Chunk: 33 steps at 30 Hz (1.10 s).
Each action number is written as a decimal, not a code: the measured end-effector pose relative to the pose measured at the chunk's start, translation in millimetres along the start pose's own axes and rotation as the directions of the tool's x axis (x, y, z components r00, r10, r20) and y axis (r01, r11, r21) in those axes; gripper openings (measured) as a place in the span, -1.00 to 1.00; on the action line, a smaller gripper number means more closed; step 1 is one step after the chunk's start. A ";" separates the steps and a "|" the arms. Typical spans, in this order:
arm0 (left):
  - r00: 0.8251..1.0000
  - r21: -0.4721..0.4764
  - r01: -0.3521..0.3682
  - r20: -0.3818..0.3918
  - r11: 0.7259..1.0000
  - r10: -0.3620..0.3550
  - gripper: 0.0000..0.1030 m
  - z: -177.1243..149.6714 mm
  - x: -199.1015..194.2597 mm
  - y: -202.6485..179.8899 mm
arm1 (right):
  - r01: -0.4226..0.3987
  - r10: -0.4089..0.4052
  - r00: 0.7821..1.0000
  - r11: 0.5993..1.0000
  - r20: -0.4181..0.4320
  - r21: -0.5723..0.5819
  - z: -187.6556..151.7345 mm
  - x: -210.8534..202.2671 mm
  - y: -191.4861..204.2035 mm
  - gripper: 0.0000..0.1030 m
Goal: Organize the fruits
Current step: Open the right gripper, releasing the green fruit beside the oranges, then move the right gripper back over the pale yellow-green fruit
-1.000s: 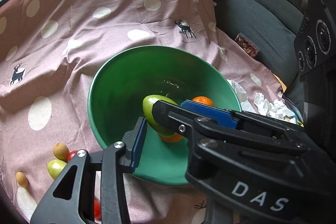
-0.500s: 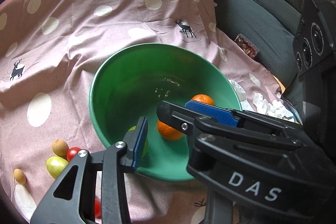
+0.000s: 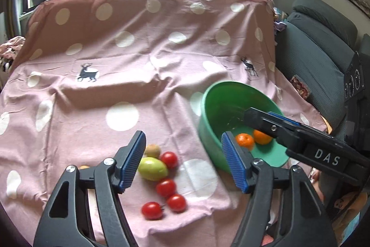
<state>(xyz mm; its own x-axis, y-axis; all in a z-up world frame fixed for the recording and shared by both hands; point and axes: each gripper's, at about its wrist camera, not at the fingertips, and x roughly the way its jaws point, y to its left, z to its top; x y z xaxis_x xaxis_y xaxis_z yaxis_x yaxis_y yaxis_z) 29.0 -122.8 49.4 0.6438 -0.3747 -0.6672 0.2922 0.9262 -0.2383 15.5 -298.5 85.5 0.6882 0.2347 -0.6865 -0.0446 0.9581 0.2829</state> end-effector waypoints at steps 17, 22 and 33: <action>0.966 -0.280 -0.256 -0.095 0.925 0.239 0.36 -52.5 -13.2 134.0 | -0.195 0.158 0.955 0.972 -0.249 -0.131 -31.4 68.9 84.8 0.16; 0.955 -0.282 -0.296 -0.116 0.913 0.273 0.36 -56.4 -8.6 143.7 | -0.133 0.085 0.950 0.981 -0.301 -0.142 -42.1 95.4 91.6 0.09; 0.959 -0.278 -0.275 -0.141 0.920 0.244 0.34 -59.7 -2.6 142.8 | -0.047 -0.009 0.954 0.983 -0.301 -0.178 -45.7 110.7 85.9 -0.13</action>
<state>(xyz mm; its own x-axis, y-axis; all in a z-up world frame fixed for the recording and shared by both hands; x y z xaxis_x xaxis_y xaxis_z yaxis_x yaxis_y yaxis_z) 26.9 12.9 -25.0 0.5895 -0.1276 -0.7976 -0.1049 0.9670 -0.2322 54.7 -182.7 3.2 0.4387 0.2642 -0.8589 -0.2048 0.9600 0.1907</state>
